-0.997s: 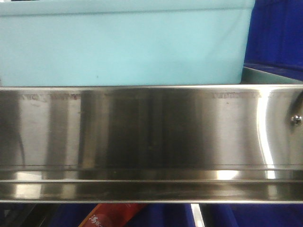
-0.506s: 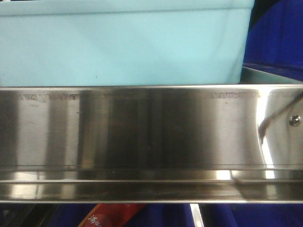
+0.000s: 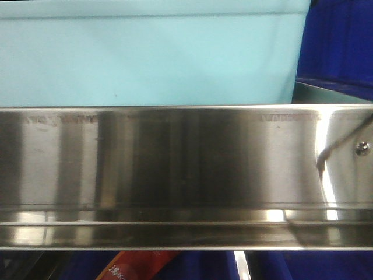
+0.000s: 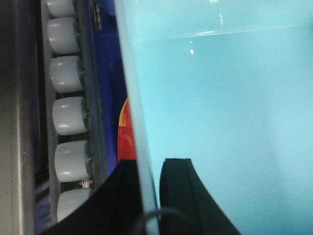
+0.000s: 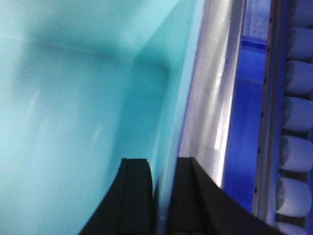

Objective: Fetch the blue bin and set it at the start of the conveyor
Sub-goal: 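Lift the turquoise bin with both grippers and pull it off the shelf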

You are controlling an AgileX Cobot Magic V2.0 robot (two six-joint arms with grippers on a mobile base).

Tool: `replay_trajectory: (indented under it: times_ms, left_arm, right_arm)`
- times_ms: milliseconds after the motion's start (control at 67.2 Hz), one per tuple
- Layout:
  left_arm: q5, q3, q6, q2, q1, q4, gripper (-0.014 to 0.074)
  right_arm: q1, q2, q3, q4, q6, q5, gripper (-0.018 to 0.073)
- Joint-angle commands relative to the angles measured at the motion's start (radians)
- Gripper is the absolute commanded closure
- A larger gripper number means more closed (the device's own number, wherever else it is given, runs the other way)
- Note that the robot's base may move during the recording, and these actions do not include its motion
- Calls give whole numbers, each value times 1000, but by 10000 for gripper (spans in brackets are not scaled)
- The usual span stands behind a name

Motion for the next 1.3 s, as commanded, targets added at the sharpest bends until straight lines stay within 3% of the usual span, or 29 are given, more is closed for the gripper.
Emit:
replay_trajectory:
  times_ms: [0, 640, 1280]
  left_arm:
    - [30, -11, 9, -21, -1, 12, 708]
    - [24, -44, 9, -335, -12, -14, 708]
    - [24, -44, 9, -345, -12, -14, 708]
  right_arm:
    - [-3, -27, -5, -17, -13, 20, 712]
    - [-1, -331, -5, -13, -13, 14, 712]
    - [-1, -367, -5, -13, -13, -41, 712]
